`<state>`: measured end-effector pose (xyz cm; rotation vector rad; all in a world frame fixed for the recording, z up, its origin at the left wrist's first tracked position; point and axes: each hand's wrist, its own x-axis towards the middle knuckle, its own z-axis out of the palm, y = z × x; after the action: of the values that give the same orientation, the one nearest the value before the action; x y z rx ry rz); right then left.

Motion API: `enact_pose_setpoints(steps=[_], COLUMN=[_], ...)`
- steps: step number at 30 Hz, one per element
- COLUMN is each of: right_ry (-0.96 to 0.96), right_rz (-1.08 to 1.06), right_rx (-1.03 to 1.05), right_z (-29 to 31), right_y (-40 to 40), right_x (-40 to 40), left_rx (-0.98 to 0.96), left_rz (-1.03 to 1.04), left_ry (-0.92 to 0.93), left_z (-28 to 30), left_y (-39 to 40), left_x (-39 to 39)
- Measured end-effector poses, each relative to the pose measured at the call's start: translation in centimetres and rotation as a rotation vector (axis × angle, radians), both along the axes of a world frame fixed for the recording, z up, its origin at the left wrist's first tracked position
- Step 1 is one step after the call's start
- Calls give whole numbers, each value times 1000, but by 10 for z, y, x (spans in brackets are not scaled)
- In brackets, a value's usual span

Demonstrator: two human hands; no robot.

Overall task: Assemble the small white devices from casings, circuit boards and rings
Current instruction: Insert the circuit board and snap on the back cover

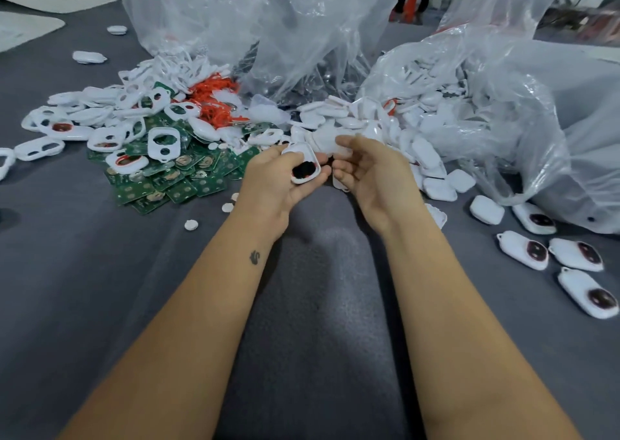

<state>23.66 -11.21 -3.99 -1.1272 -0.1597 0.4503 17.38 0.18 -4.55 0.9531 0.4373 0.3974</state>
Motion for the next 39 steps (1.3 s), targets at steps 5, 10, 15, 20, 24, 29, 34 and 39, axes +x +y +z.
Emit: enact_pose_setpoints(steps=[5,10,15,20,24,29,34,39], right_ry=[-242,-317,-329,-194,5,12,-3,-81], right_rz=[-178,-200,-128,-90,-115,-151,-166,-144], right_rx=[-81,-76,-59,-9,119,31,0,-47], right_z=[-10,-9,-4,2,5,7,9,9], right_y=[-3,-4,-6,-4,1,1,1,1], right_x=[-2,1,0,-4,-8,-9,-10,-12], left_rx=[-58,-99,-96,-133,-189,-65,-108,-149], left_rz=[-12,-30,-45,-50,-22,11,52,32], left_ry=[3,24,45,32,-18,39,28,19], left_z=[1,3,4,5,4,2,1,-1], left_y=[2,2,3,2,-2,-5,-6,-5], left_x=[-1,-1,-2,-3,-1,3,5,5])
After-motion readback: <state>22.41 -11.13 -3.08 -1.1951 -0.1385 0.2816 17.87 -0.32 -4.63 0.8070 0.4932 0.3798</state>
